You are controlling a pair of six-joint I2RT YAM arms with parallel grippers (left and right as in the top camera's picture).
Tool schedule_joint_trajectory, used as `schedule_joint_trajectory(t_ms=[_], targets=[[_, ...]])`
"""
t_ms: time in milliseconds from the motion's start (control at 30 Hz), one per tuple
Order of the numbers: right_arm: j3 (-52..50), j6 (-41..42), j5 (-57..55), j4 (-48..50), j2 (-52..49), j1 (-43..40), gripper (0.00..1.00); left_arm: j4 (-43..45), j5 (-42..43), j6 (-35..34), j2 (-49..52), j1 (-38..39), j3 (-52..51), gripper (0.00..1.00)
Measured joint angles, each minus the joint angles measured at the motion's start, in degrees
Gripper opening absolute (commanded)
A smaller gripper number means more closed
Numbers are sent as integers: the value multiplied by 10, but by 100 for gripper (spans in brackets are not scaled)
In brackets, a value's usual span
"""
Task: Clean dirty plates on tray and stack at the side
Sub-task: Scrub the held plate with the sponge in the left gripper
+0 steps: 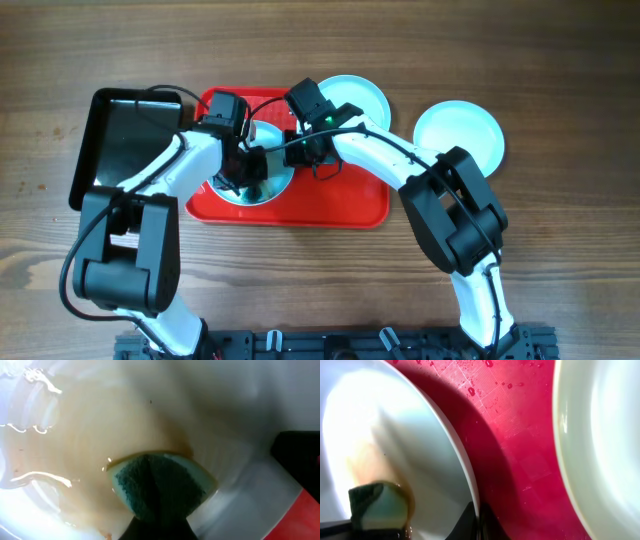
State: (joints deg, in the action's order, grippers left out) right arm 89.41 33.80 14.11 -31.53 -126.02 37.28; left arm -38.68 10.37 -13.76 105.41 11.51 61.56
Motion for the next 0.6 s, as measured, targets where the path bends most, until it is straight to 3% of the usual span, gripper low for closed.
schedule_joint_trajectory(t_ms=[167,333,600], targets=[[0,0,1,-1,0,0,4,5,-6,-49,0,-4,0,4],[0,0,1,-1,0,0,4,66,-91,-176,-2,-9,-4,4],[0,0,2,-1,0,0,4,113,-165,-203,0,-10,-10,4]])
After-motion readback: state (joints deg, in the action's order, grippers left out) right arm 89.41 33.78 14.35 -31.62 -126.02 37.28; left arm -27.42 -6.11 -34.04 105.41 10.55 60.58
